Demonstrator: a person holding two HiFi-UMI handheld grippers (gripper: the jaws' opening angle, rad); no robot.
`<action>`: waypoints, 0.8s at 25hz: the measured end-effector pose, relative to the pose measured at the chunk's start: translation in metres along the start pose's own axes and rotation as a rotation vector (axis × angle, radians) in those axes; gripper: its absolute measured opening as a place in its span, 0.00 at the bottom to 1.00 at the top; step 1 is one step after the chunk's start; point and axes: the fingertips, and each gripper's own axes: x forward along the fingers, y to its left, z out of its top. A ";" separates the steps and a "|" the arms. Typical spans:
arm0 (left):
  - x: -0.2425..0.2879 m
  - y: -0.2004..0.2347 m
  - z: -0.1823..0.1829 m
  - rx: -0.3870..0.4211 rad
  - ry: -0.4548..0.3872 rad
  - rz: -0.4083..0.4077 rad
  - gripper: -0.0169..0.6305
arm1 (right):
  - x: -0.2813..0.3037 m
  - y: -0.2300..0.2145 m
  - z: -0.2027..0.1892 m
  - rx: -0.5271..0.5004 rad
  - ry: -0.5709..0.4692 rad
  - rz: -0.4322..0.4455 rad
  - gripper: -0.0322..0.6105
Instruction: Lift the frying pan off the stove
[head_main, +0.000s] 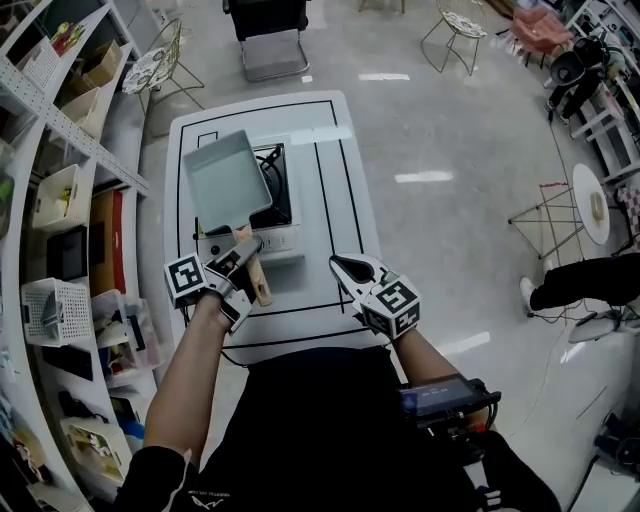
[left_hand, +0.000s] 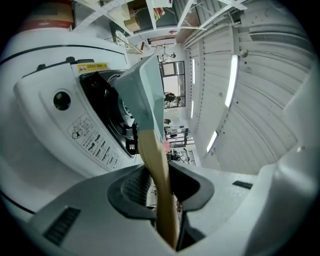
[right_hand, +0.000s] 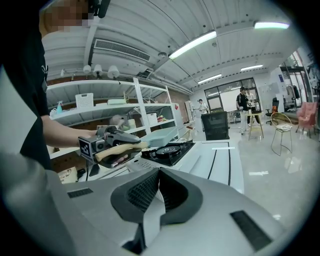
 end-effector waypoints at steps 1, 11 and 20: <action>-0.002 0.000 0.001 0.003 -0.003 0.002 0.19 | 0.000 0.001 0.000 0.000 0.000 0.002 0.09; -0.019 -0.008 0.006 0.029 -0.050 -0.021 0.19 | -0.003 0.006 0.002 -0.008 0.005 0.031 0.09; -0.053 -0.006 0.010 0.017 -0.102 0.013 0.19 | 0.009 0.019 0.001 -0.032 0.010 0.075 0.09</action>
